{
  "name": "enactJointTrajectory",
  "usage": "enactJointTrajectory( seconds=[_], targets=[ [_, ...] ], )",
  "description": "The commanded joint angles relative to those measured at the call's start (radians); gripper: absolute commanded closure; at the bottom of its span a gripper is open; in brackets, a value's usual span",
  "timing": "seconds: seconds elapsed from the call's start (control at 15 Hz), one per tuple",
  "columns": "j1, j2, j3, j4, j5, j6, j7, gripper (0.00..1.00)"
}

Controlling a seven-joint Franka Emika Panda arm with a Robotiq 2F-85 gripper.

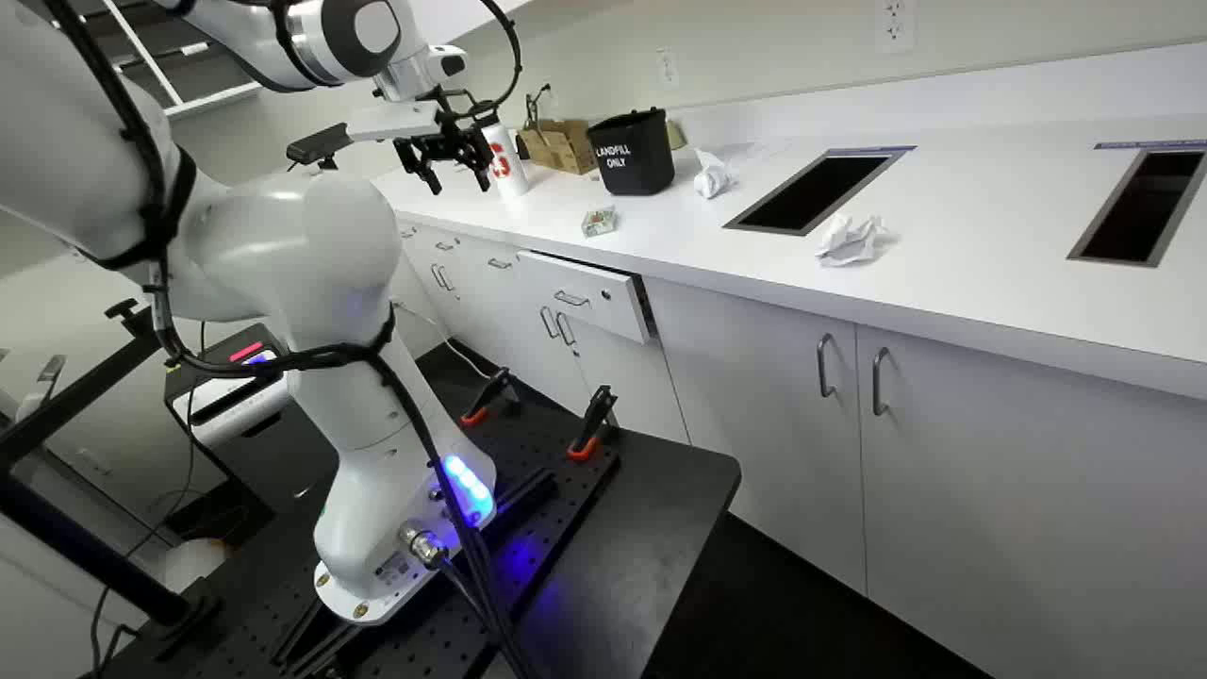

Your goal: Move the clear case to the left

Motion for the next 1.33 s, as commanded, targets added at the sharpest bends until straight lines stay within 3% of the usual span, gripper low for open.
enactJointTrajectory(
  seconds=[0.0, 0.4, 0.6, 0.93, 1.27],
  targets=[
    [0.000, -0.001, -0.001, 0.002, -0.002, -0.003, 0.002, 0.00],
    [-0.005, 0.029, -0.005, 0.026, -0.018, 0.013, -0.022, 0.00],
    [-0.049, 0.110, -0.005, 0.090, -0.096, 0.050, -0.035, 0.00],
    [-0.147, 0.325, -0.016, 0.229, -0.268, 0.133, -0.044, 0.00],
    [-0.172, 0.567, -0.029, 0.358, -0.267, 0.224, -0.075, 0.00]
  ],
)
